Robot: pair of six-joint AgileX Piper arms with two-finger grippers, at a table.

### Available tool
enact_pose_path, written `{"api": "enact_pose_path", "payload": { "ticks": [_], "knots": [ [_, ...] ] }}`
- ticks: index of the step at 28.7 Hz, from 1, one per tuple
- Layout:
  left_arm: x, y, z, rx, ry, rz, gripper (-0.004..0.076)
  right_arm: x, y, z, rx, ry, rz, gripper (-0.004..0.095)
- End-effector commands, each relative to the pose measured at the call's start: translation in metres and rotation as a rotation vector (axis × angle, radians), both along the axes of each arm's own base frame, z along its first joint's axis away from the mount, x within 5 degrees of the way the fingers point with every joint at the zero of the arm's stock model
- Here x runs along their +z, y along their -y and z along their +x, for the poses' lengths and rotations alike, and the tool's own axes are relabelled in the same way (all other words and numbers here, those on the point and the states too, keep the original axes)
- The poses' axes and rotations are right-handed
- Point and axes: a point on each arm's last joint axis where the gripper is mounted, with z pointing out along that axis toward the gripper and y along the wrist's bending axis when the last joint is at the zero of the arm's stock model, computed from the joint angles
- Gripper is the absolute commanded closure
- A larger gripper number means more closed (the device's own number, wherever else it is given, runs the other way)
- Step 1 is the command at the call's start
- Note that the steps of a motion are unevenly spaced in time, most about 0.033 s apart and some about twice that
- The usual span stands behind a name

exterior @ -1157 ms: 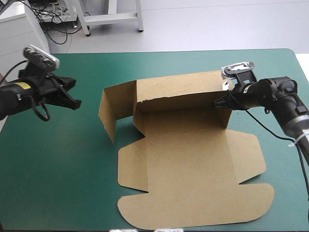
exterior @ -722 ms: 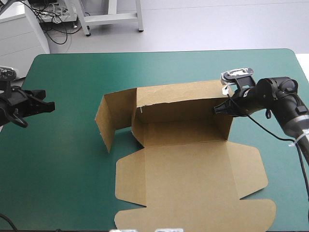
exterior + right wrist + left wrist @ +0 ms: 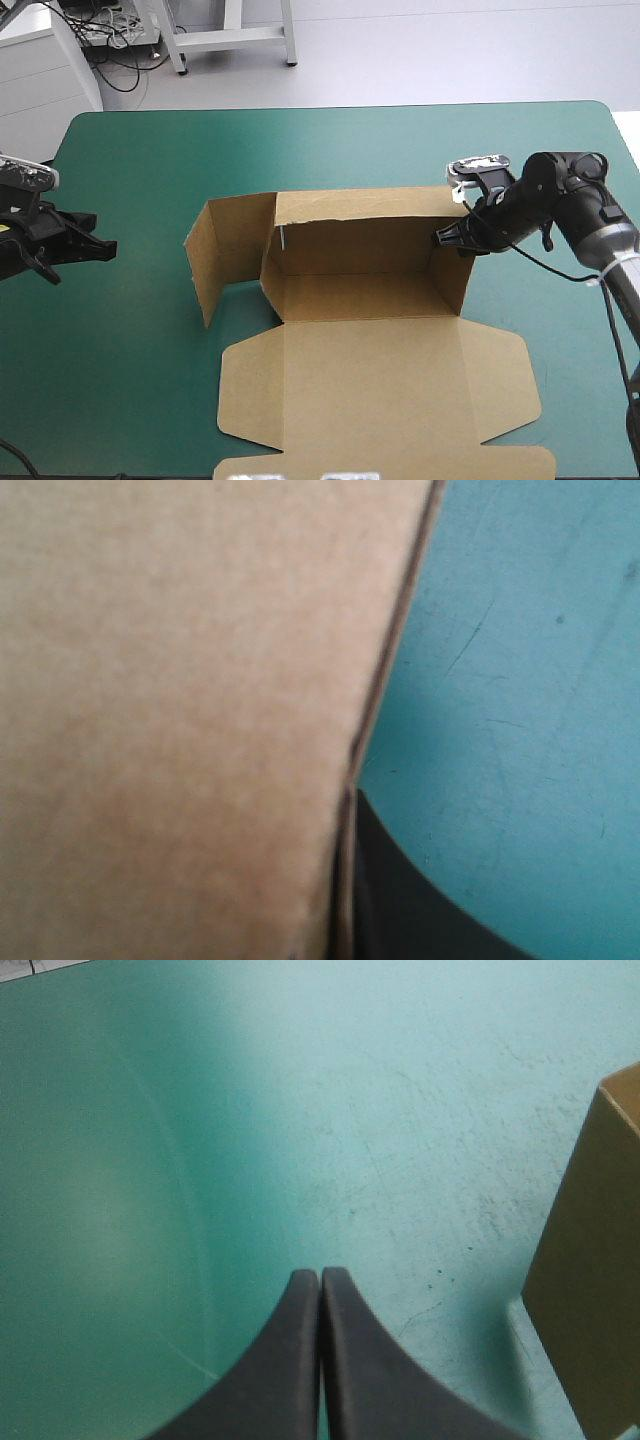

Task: Fold the box

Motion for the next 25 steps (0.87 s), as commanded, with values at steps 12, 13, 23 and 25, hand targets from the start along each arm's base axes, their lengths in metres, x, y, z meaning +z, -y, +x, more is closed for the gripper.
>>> {"api": "enact_pose_path", "payload": {
  "ticks": [12,13,23,25],
  "knots": [
    [0.016,0.002,-0.003,0.018,0.091,-0.008,0.0757,-0.051,-0.007,0.06,-0.019,0.117,-0.004,0.08],
    [0.016,0.002,-0.003,0.018,0.091,-0.008,0.0756,-0.05,-0.008,0.061,-0.021,0.127,-0.002,0.0729],
    [0.016,0.002,-0.003,0.018,0.091,-0.008,0.0757,-0.019,-0.009,0.067,0.001,0.173,0.006,0.003],
    [0.016,0.002,-0.003,0.018,0.091,-0.008,0.0756,-0.007,-0.01,0.067,0.008,0.172,0.009,0.0031]
  ]
}}
